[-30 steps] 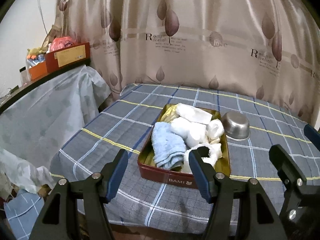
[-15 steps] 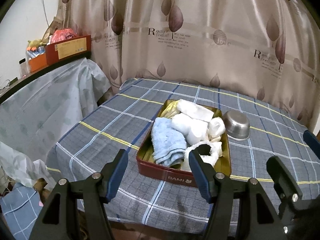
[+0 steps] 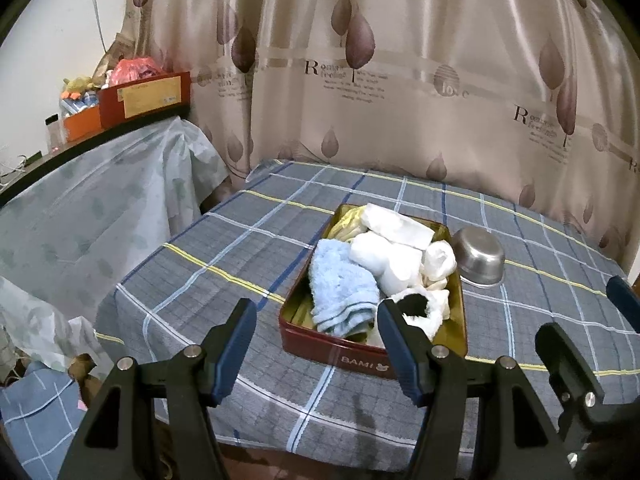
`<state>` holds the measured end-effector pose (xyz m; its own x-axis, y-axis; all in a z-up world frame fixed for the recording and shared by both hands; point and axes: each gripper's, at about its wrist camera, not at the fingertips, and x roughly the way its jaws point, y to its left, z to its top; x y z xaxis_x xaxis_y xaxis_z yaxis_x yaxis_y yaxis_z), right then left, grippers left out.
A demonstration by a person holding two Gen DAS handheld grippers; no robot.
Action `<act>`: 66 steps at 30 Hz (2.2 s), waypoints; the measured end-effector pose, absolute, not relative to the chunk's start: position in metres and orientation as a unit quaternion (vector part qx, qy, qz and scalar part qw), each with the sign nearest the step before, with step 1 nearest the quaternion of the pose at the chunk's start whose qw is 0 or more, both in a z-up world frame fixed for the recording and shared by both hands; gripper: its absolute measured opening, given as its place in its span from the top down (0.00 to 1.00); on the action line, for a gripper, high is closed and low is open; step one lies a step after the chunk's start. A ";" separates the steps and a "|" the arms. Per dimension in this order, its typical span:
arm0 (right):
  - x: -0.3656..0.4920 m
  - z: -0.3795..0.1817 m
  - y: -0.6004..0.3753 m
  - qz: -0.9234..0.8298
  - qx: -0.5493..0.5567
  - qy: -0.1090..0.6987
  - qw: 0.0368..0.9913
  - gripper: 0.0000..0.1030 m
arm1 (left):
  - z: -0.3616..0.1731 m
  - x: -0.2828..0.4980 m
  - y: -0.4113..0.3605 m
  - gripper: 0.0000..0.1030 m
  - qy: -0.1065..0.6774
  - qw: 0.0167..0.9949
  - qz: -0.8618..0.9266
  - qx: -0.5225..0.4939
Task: Organize soft objects
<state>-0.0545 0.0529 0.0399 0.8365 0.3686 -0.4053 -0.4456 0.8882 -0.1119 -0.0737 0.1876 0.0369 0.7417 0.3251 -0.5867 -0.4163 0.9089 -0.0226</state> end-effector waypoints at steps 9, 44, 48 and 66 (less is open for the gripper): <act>-0.055 0.040 0.052 0.213 -0.100 0.193 0.953 0.01 | 0.037 -0.074 0.187 0.37 0.291 0.932 0.205 -0.075; -0.059 0.037 0.059 0.212 -0.095 0.205 0.951 0.01 | 0.034 -0.074 0.178 0.37 0.299 0.933 0.193 -0.060; -0.058 0.037 0.058 0.210 -0.093 0.204 0.951 0.01 | 0.031 -0.070 0.178 0.37 0.314 0.929 0.188 -0.062; -0.056 0.035 0.059 0.201 -0.091 0.211 0.952 0.01 | 0.027 -0.069 0.187 0.37 0.320 0.925 0.188 -0.080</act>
<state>-0.0564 0.0589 0.0347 0.8299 0.3453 -0.4382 -0.4217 0.9025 -0.0876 -0.0688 0.1867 0.0269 0.7240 0.2965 -0.6228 -0.3992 0.9165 -0.0277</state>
